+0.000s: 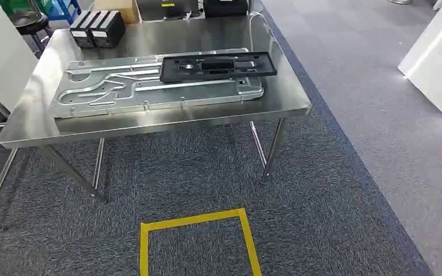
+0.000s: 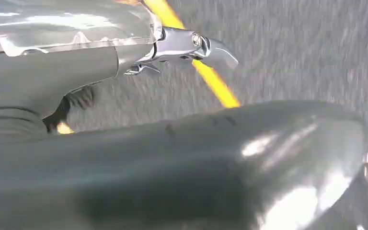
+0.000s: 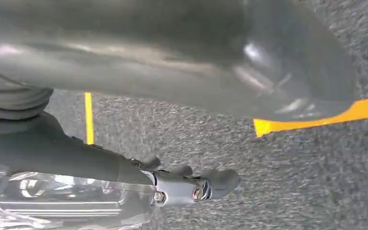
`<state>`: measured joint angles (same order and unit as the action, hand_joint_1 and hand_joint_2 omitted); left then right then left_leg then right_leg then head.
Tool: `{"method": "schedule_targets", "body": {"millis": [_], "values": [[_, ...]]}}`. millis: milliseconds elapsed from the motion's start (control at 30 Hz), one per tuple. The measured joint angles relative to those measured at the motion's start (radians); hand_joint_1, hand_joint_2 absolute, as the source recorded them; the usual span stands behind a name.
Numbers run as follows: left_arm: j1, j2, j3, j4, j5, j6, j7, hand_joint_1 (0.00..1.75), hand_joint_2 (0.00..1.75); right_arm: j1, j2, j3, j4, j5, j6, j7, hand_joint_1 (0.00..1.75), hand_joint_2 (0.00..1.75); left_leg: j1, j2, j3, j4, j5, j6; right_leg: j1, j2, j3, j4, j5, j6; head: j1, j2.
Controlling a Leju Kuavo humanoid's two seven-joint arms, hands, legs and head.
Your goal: Take the parts from the cabinet and place them on the table.
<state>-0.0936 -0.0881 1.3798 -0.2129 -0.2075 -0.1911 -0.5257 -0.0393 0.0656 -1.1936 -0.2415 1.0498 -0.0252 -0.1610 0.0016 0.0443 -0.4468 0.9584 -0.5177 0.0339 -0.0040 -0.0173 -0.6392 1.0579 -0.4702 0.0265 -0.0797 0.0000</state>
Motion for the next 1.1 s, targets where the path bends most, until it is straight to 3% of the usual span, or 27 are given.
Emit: {"method": "schedule_targets", "body": {"millis": [33, 67, 100, 133, 167, 200, 233, 267, 300, 333, 367, 433, 467, 500, 567, 600, 633, 667, 700, 767, 800, 833, 933, 967, 1000, 1033, 1100], "values": [[0.0, 0.0, -0.001, 0.0, 0.01, 0.0, 0.001, 0.0, 0.0, 0.001, 0.0, 0.0, 0.001, 0.001, 0.003, 0.002, 0.0, 0.0, 0.0, -0.001, -0.015, 0.0, 0.013, 0.008, -0.003, 0.006, -0.017, 0.063, -0.066, 0.004, 0.0, 0.0], [0.0, 0.0, -0.002, 0.0, 0.013, 0.001, 0.004, 0.0, 0.0, 0.003, 0.0, 0.0, 0.002, 0.003, 0.005, 0.004, 0.0, 0.0, -0.001, -0.005, -0.03, 0.0, 0.024, 0.008, -0.004, 0.008, -0.035, 0.139, -0.12, 0.009, 0.0, 0.0], [0.001, 0.0, -0.002, 0.0, 0.012, 0.002, 0.007, 0.0, 0.0, 0.003, 0.0, 0.0, 0.003, 0.006, 0.008, 0.005, 0.0, 0.0, -0.001, -0.007, -0.043, 0.001, 0.034, 0.007, -0.005, 0.01, -0.049, 0.203, -0.143, 0.012, 0.0, 0.0], [0.002, 0.0, -0.002, 0.0, 0.011, 0.002, 0.01, 0.0, 0.0, 0.003, 0.0, 0.0, 0.004, 0.008, 0.01, 0.005, 0.0, 0.0, -0.001, -0.007, -0.056, 0.002, 0.044, 0.005, -0.007, 0.01, -0.054, 0.248, -0.132, 0.015, 0.0, 0.0], [0.003, 0.0, -0.002, 0.0, 0.01, 0.002, 0.012, 0.0, 0.0, 0.003, 0.0, 0.0, 0.004, 0.009, 0.01, 0.005, 0.0, 0.0, -0.001, -0.007, -0.07, 0.003, 0.054, 0.002, -0.01, 0.01, -0.044, 0.26, -0.091, 0.016, 0.0, 0.0], [0.003, 0.0, -0.003, 0.0, 0.011, 0.002, 0.013, 0.0, 0.0, 0.003, -0.001, 0.0, 0.004, 0.009, 0.01, 0.004, 0.0, 0.0, 0.0, -0.007, -0.083, 0.005, 0.062, -0.001, -0.012, 0.01, -0.015, 0.231, -0.049, 0.016, 0.0, 0.0], [0.003, -0.001, -0.003, 0.0, 0.011, 0.002, 0.015, 0.0, 0.0, 0.003, -0.001, 0.0, 0.004, 0.01, 0.011, 0.004, 0.0, 0.0, 0.001, -0.007, -0.092, 0.009, 0.069, -0.005, -0.012, 0.01, 0.036, 0.162, -0.02, 0.014, 0.0, 0.0], [0.002, -0.001, -0.004, 0.0, 0.01, 0.0, 0.016, 0.0, 0.0, 0.002, -0.001, 0.0, 0.004, 0.01, 0.011, 0.002, 0.0, 0.0, 0.002, -0.007, -0.098, 0.013, 0.075, -0.009, -0.013, 0.01, 0.104, 0.066, -0.017, 0.011, 0.0, 0.0], [0.001, -0.001, -0.005, 0.0, 0.011, -0.001, 0.018, 0.0, 0.0, 0.002, -0.001, 0.0, 0.004, 0.011, 0.011, 0.0, 0.0, 0.0, -0.002, -0.008, -0.106, 0.02, 0.078, -0.014, -0.011, 0.011, 0.171, -0.019, -0.032, 0.007, 0.0, 0.0], [0.001, -0.001, -0.005, 0.0, 0.011, -0.003, 0.019, 0.0, 0.0, 0.0, -0.002, 0.0, 0.004, 0.013, 0.011, -0.003, 0.0, 0.0, -0.005, -0.008, -0.114, 0.03, 0.081, -0.018, -0.008, 0.012, 0.199, -0.077, -0.052, 0.0, 0.0, 0.0], [0.001, -0.001, -0.005, 0.0, 0.011, -0.004, 0.02, 0.0, 0.0, -0.001, -0.002, 0.0, 0.004, 0.013, 0.012, -0.004, 0.0, 0.0, -0.007, -0.008, -0.12, 0.037, 0.086, -0.025, -0.008, 0.012, 0.196, -0.092, -0.064, -0.004, 0.0, 0.0], [-0.001, -0.001, -0.005, 0.0, 0.01, -0.007, 0.021, 0.0, 0.0, 0.0, -0.002, 0.0, 0.005, 0.014, 0.012, -0.004, 0.0, 0.0, -0.007, -0.006, -0.13, 0.038, 0.097, -0.037, -0.009, 0.013, 0.181, -0.087, -0.058, -0.02, 0.0, 0.0], [0.001, 0.0, -0.005, 0.0, 0.011, -0.008, 0.021, 0.0, 0.0, 0.002, -0.001, 0.0, 0.005, 0.014, 0.012, -0.004, 0.0, 0.0, -0.002, -0.012, -0.137, 0.048, 0.088, -0.042, -0.013, 0.009, 0.18, -0.091, -0.051, -0.03, 0.0, 0.0], [0.002, 0.001, -0.005, 0.0, 0.01, -0.01, 0.021, 0.0, 0.0, 0.002, -0.001, 0.0, 0.005, 0.015, 0.012, -0.005, 0.0, 0.0, 0.0, -0.022, -0.15, 0.081, 0.052, -0.047, -0.012, 0.008, 0.175, -0.091, -0.047, -0.037, 0.0, 0.0], [0.004, -0.002, -0.005, 0.0, 0.01, -0.014, 0.021, 0.0, 0.0, 0.002, -0.002, 0.0, 0.005, 0.019, 0.012, -0.005, 0.0, 0.0, 0.004, -0.03, -0.211, 0.238, -0.045, -0.053, -0.007, 0.006, 0.161, -0.09, -0.037, -0.045, 0.0, 0.0], [0.006, -0.002, -0.005, 0.0, 0.01, -0.015, 0.022, 0.0, 0.0, 0.003, -0.002, 0.0, 0.005, 0.023, 0.016, -0.004, 0.0, 0.0, 0.004, -0.032, -0.242, 0.324, -0.08, -0.055, -0.004, 0.007, 0.152, -0.088, -0.032, -0.047, 0.0, 0.0], [0.006, -0.002, -0.005, 0.0, 0.01, -0.016, 0.022, 0.0, 0.0, 0.003, -0.002, 0.0, 0.005, 0.029, 0.022, -0.002, 0.0, 0.0, 0.004, -0.033, -0.254, 0.366, -0.089, -0.055, -0.002, 0.007, 0.146, -0.085, -0.029, -0.047, 0.0, 0.0], [0.006, -0.002, -0.005, 0.0, 0.01, -0.016, 0.022, 0.0, 0.0, 0.003, -0.002, 0.0, 0.005, 0.031, 0.028, 0.0, 0.0, 0.0, 0.004, -0.033, -0.249, 0.368, -0.081, -0.053, 0.0, 0.008, 0.142, -0.083, -0.028, -0.047, 0.0, 0.0], [0.006, -0.002, -0.005, 0.0, 0.011, -0.016, 0.023, 0.0, 0.0, 0.003, -0.002, 0.0, 0.005, 0.034, 0.036, 0.007, 0.0, 0.0, 0.004, -0.033, -0.209, 0.31, -0.042, -0.049, 0.002, 0.009, 0.138, -0.079, -0.026, -0.046, 0.0, 0.0], [0.005, -0.002, -0.005, 0.0, 0.011, -0.016, 0.023, 0.0, 0.0, 0.003, -0.002, 0.0, 0.005, 0.039, 0.048, 0.017, 0.0, 0.0, 0.002, -0.033, -0.1, 0.125, 0.036, -0.035, 0.004, 0.011, 0.137, -0.074, -0.026, -0.045, 0.0, 0.0], [0.004, -0.002, -0.005, 0.0, 0.011, -0.016, 0.023, 0.0, 0.0, 0.004, 0.0, 0.0, 0.006, 0.041, 0.052, 0.018, 0.0, 0.0, -0.002, -0.034, -0.069, 0.06, 0.031, -0.026, 0.003, 0.01, 0.135, -0.073, -0.026, -0.043, 0.0, 0.0], [0.004, -0.002, -0.005, 0.0, 0.01, -0.016, 0.024, 0.0, 0.0, 0.002, 0.003, 0.0, 0.008, 0.044, 0.056, 0.024, 0.0, 0.0, -0.007, -0.033, -0.053, 0.044, 0.027, -0.024, 0.006, 0.011, 0.128, -0.07, -0.023, -0.036, 0.0, 0.0], [0.003, -0.003, -0.005, 0.0, 0.008, -0.01, 0.03, 0.0, 0.0, 0.001, 0.003, 0.0, 0.01, 0.048, 0.065, 0.038, 0.0, 0.0, -0.01, -0.033, -0.063, 0.031, 0.028, -0.013, 0.006, 0.01, 0.123, -0.074, -0.014, -0.02, 0.0, 0.0], [0.003, -0.004, -0.005, 0.0, 0.009, -0.01, 0.032, 0.0, 0.0, 0.0, 0.003, 0.0, 0.01, 0.048, 0.067, 0.044, 0.0, 1.75, 0.003, -0.033, -0.059, 0.012, 0.039, -0.003, 0.014, 0.009, 0.123, -0.071, -0.018, -0.013, 0.0, 0.0], [0.002, -0.007, -0.005, 0.0, 0.009, -0.01, 0.034, 0.0, 0.0, 0.001, 0.002, 0.0, 0.01, 0.048, 0.069, 0.053, 0.0, 1.75, 0.003, -0.031, -0.057, 0.008, 0.043, 0.001, 0.009, 0.013, 0.115, -0.053, -0.036, -0.008, 0.0, 0.0], [0.001, -0.007, -0.005, 0.0, 0.011, -0.009, 0.034, 0.0, 0.0, 0.001, 0.002, 0.0, 0.011, 0.048, 0.071, 0.056, 0.0, 1.75, 0.003, -0.031, -0.061, 0.008, 0.046, 0.007, 0.007, 0.015, 0.088, 0.002, -0.075, -0.005, 0.0, 0.0], [0.002, -0.007, -0.004, 0.0, 0.01, -0.006, 0.039, 0.0, 0.0, 0.001, 0.002, 0.0, 0.013, 0.049, 0.072, 0.064, 0.0, 1.75, -0.001, -0.03, -0.067, 0.009, 0.048, 0.01, -0.002, 0.016, 0.009, 0.163, -0.15, 0.002, 0.0, 0.0]]}}
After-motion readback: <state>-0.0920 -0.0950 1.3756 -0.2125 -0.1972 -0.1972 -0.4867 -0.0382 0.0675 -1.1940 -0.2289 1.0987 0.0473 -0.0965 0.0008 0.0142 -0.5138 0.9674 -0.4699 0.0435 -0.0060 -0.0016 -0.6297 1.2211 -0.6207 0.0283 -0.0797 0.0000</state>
